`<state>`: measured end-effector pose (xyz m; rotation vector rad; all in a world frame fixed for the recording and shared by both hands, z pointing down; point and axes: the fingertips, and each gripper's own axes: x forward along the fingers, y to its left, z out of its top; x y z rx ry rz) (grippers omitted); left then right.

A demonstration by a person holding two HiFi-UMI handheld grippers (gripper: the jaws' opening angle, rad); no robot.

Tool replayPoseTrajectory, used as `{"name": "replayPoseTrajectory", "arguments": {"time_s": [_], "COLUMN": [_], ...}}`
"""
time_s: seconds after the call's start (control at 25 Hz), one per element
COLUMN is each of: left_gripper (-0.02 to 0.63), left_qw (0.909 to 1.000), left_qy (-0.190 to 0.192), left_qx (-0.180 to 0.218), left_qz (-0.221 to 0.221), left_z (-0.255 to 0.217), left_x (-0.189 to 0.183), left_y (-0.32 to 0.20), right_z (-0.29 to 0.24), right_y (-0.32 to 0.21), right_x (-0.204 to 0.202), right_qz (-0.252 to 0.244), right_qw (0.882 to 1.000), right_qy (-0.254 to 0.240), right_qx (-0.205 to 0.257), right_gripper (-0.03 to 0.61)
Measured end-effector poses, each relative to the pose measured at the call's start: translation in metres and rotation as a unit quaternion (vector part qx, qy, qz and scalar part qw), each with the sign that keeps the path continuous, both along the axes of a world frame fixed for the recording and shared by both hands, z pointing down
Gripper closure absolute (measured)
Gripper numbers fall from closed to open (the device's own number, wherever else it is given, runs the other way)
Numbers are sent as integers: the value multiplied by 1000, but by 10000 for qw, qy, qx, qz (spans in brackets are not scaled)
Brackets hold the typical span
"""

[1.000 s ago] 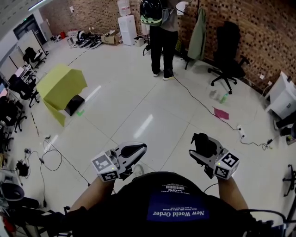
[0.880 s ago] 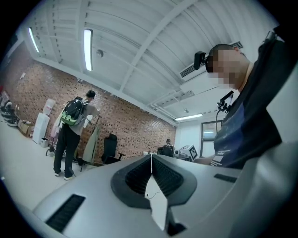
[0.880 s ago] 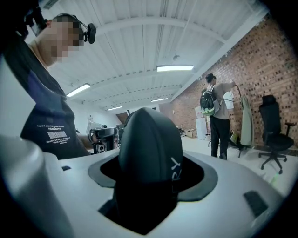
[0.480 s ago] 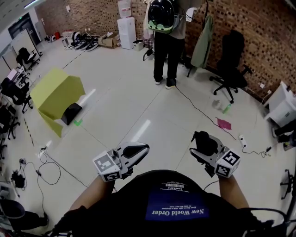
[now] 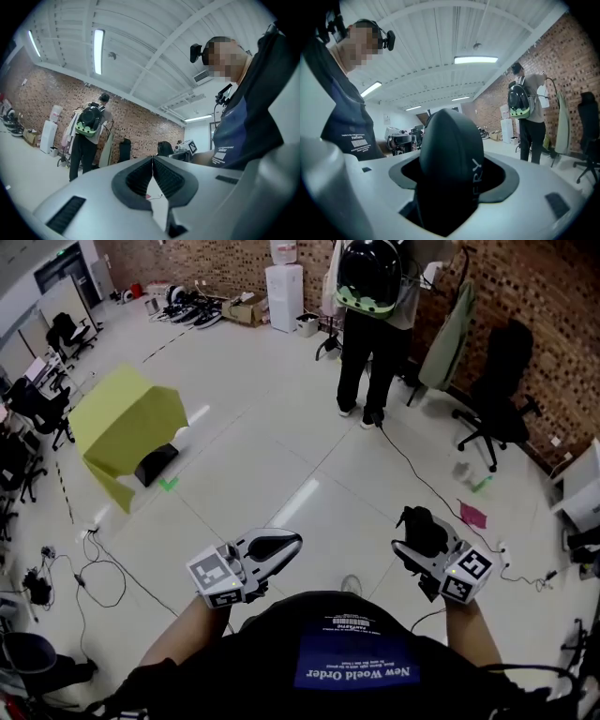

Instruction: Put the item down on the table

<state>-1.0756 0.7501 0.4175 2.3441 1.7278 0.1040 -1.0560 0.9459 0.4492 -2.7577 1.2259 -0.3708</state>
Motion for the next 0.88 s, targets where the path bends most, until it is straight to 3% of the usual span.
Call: {"name": "replayPoseTrajectory", "arguments": {"time_s": [0.2,0.56,0.88], "left_gripper": [609,609,609], "left_qw": [9987,9918,9893], "left_qy": [62,97,-26], "left_qx": [295,136,75], "left_qz": [-412,-1270,-1454], "left_z": [8,-15,-8], "left_x": [79,222,324], "left_y": [23,72,59], "right_z": [7,-7,-3], "right_y": [16,44,21], "right_x": [98,265,374], "right_qz": [-455,-1488,-1793], "right_qw": [9989,9886,9836], "right_qy": [46,219,189], "right_qx": [77,29,-13], "right_gripper": [262,262,262]}}
